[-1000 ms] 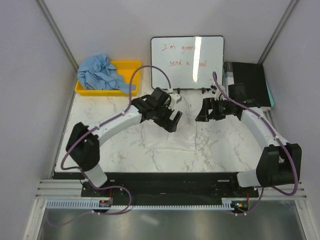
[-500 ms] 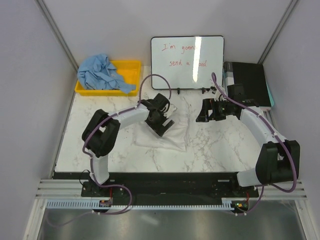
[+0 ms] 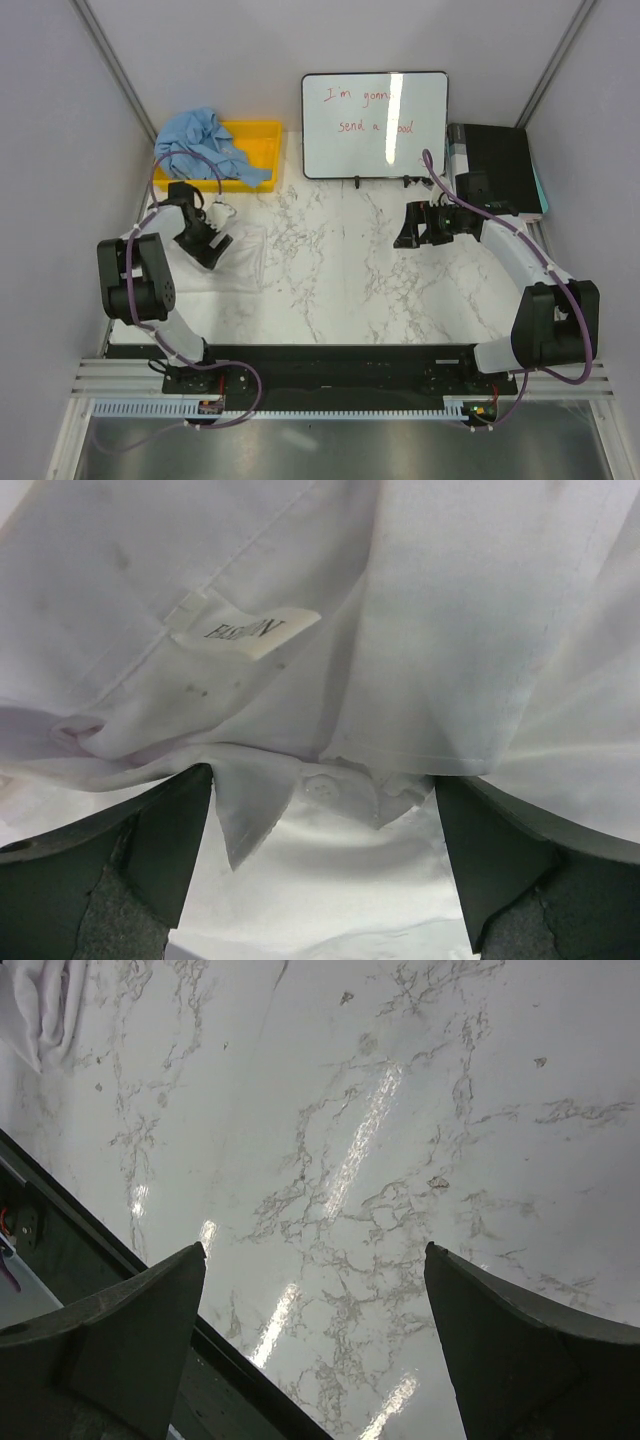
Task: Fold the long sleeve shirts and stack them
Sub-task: Neatly place the folded shirt to the corner
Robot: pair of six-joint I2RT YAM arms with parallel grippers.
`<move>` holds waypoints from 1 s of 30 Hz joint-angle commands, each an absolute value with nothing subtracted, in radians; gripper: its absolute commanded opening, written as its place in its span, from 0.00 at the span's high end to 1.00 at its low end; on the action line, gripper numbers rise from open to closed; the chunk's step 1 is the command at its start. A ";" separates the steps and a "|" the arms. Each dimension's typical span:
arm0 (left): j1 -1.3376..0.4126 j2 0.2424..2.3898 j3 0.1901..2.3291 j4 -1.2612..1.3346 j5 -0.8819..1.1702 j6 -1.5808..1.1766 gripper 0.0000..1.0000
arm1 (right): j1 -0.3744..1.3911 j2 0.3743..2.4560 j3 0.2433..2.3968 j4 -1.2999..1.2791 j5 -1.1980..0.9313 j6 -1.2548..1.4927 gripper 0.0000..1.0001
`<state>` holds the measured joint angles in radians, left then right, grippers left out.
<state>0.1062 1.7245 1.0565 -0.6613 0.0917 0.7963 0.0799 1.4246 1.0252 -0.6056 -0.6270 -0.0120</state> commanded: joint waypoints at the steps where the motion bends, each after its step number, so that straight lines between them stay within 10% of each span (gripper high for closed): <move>1: 0.242 1.845 0.976 -0.631 -0.098 1.176 0.01 | 0.072 1.436 1.034 -0.603 -0.635 -0.031 0.02; 9: 0.259 1.766 1.095 -0.725 -0.054 1.094 0.01 | 0.069 1.437 1.107 -0.633 -0.638 -0.048 0.02; 25: 0.023 1.707 2.089 -1.177 0.317 0.357 0.01 | 0.038 1.422 1.353 -0.664 -0.532 -0.035 0.02; 30: -0.041 1.643 1.900 -1.001 0.475 0.184 0.01 | 0.038 1.404 1.283 -0.600 -0.448 -0.032 0.02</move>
<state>-0.0071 1.6936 2.0647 -1.0744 0.3096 0.4316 0.0418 1.4399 1.3117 -0.6613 -0.5373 -0.0483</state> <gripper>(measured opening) 0.993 0.982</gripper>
